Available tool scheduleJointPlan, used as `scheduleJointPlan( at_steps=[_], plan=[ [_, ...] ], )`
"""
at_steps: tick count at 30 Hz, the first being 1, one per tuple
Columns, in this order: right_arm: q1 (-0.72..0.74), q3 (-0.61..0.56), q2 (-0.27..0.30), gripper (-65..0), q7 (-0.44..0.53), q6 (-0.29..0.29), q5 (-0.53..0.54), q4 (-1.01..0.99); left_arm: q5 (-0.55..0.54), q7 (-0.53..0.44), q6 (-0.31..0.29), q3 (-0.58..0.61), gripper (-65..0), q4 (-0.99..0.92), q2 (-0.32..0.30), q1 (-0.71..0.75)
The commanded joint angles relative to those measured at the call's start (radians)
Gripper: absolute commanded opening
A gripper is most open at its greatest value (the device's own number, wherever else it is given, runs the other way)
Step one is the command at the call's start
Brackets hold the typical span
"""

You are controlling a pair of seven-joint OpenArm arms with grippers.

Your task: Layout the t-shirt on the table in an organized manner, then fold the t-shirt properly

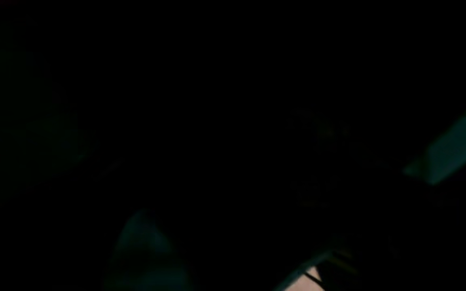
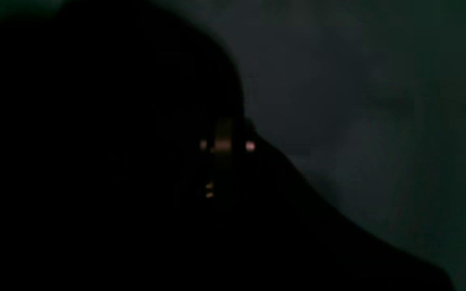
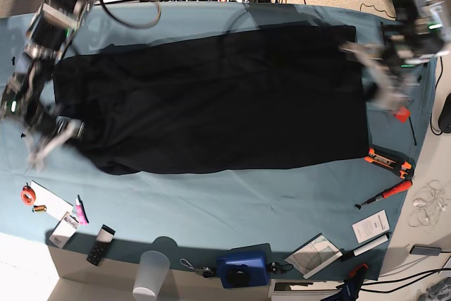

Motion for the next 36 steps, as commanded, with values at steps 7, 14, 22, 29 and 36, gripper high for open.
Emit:
scheduleJointPlan(
  at_steps=[7,14,22,29,36],
  plan=[
    [-0.012,0.003,0.023,-65.0,-0.147,0.02,0.242,0.019,0.08,-0.077,-0.003,0.1,-20.8,0.015,-0.005,-0.005],
    [-0.04,0.002,0.024,-65.0,-0.277,0.02,0.323,0.183,0.09,-0.077,0.05,0.102,-20.8,0.015,-0.005,-0.005],
    [-0.061,0.002,0.044,-60.1,-0.277,0.02,0.324,0.28,0.094,-0.077,0.049,0.102,-20.8,0.015,-0.005,-0.005],
    [-0.05,0.004,0.113,-41.8,-0.277,0.02,0.532,0.281,0.094,-0.077,0.049,0.102,-20.8,0.015,-0.005,-0.005],
    [0.028,0.008,0.139,-41.9,-0.09,0.001,0.302,0.278,0.094,-0.078,0.05,0.102,-20.8,0.015,-0.005,-0.005]
  ],
)
